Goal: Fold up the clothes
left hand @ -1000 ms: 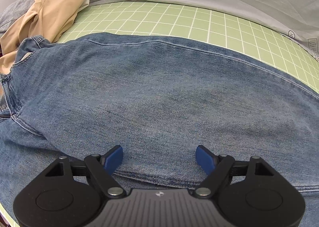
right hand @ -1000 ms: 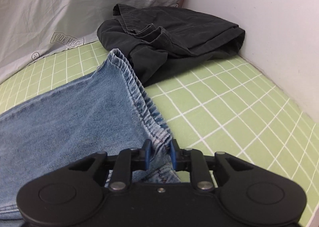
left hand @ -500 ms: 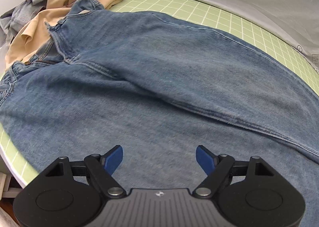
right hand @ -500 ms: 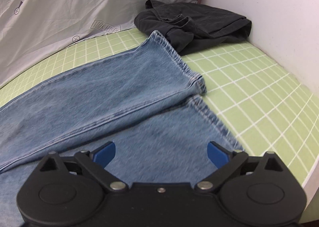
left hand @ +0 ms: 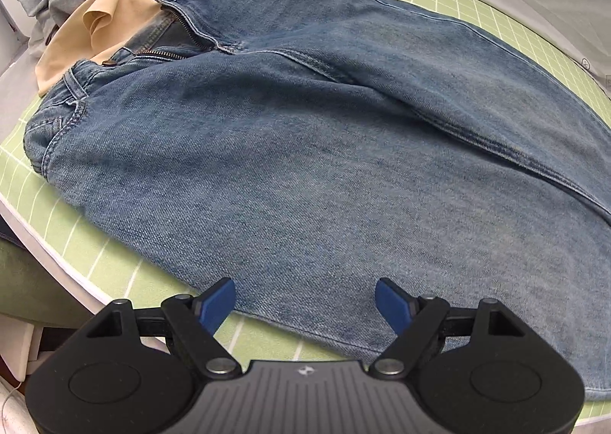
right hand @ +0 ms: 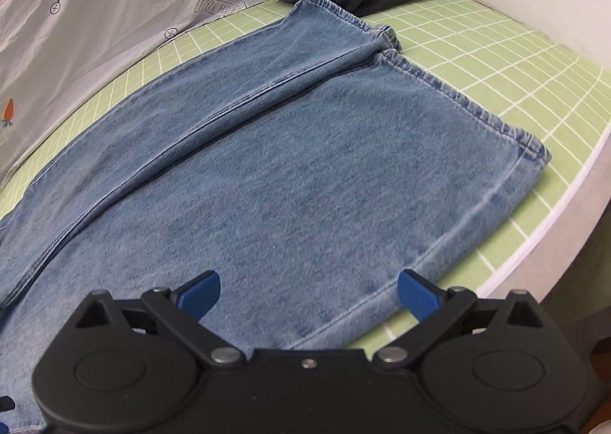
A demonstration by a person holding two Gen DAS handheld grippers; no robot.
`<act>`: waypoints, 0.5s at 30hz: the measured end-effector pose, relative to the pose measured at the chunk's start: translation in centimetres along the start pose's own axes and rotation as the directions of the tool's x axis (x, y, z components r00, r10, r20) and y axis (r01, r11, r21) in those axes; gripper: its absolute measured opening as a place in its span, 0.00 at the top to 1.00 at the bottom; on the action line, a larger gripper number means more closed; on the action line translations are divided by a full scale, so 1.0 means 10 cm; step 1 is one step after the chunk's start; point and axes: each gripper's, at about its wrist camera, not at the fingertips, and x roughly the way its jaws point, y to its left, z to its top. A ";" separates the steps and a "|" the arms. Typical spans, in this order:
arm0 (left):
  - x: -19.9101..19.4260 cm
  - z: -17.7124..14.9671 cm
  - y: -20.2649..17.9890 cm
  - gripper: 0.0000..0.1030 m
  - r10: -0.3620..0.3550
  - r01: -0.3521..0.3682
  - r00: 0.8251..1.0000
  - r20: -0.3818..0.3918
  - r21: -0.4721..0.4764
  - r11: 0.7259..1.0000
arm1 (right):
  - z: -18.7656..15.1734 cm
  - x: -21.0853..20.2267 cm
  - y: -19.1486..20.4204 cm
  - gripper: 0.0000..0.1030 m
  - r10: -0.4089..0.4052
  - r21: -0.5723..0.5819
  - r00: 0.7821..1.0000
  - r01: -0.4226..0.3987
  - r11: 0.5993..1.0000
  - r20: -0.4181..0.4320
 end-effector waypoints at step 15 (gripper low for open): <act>0.05 -0.05 -0.06 0.21 -0.010 0.009 1.000 0.002 0.107 0.994 | -0.22 -0.06 0.01 0.06 -0.056 0.000 0.996 0.056 0.998 0.073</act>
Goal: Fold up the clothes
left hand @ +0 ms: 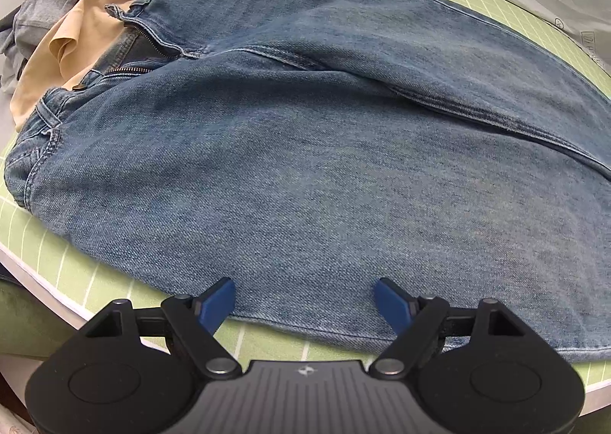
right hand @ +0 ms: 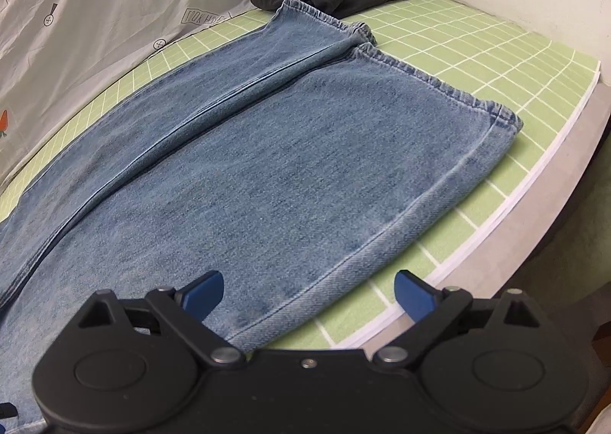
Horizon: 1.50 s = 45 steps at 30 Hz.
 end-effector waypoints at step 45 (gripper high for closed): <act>-0.01 0.13 1.48 0.21 0.134 -0.104 0.990 0.048 -0.397 0.912 | 0.26 0.21 0.25 0.40 -0.140 -0.044 0.989 0.142 0.989 0.046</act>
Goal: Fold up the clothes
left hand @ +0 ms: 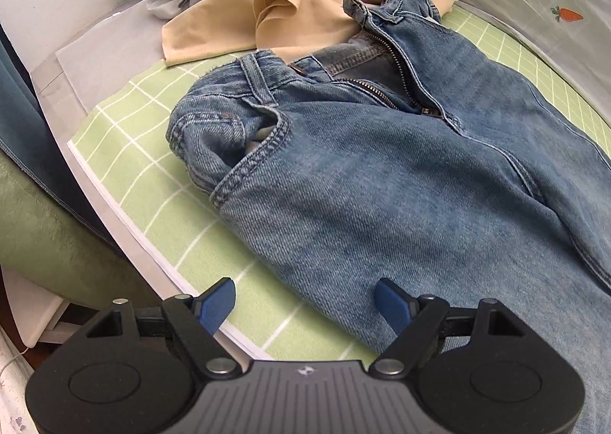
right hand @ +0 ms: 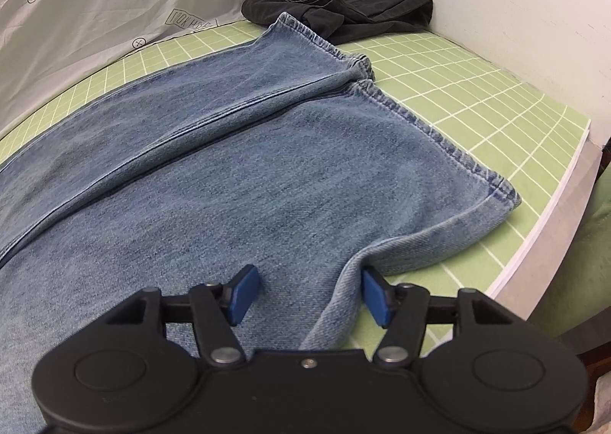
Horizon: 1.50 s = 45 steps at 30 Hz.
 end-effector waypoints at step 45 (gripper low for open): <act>-0.12 0.66 -0.02 0.85 -0.034 0.027 0.991 0.133 0.052 0.998 | 0.15 -0.12 0.23 0.92 -0.166 0.102 0.984 0.159 0.982 0.059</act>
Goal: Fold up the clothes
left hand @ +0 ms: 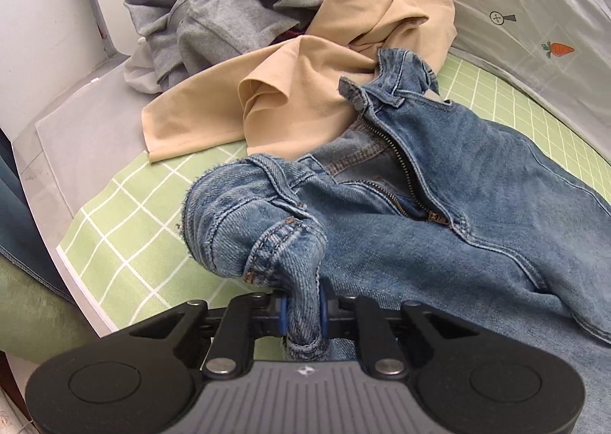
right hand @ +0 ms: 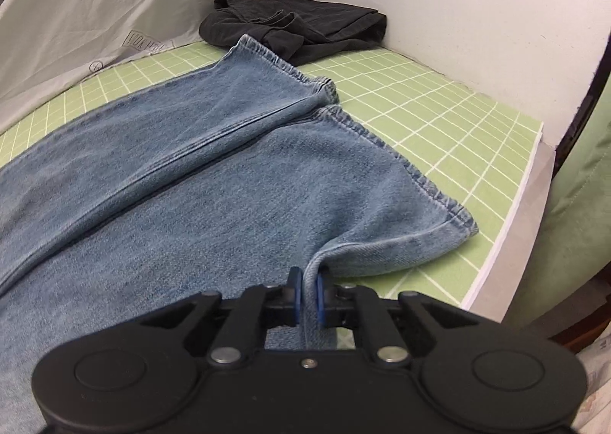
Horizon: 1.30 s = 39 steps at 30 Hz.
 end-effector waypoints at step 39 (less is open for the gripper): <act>0.75 1.70 -1.76 0.79 0.032 -0.008 0.991 0.133 -0.178 0.984 | 2.51 1.62 1.45 0.95 0.268 -0.172 0.944 -0.237 0.956 0.191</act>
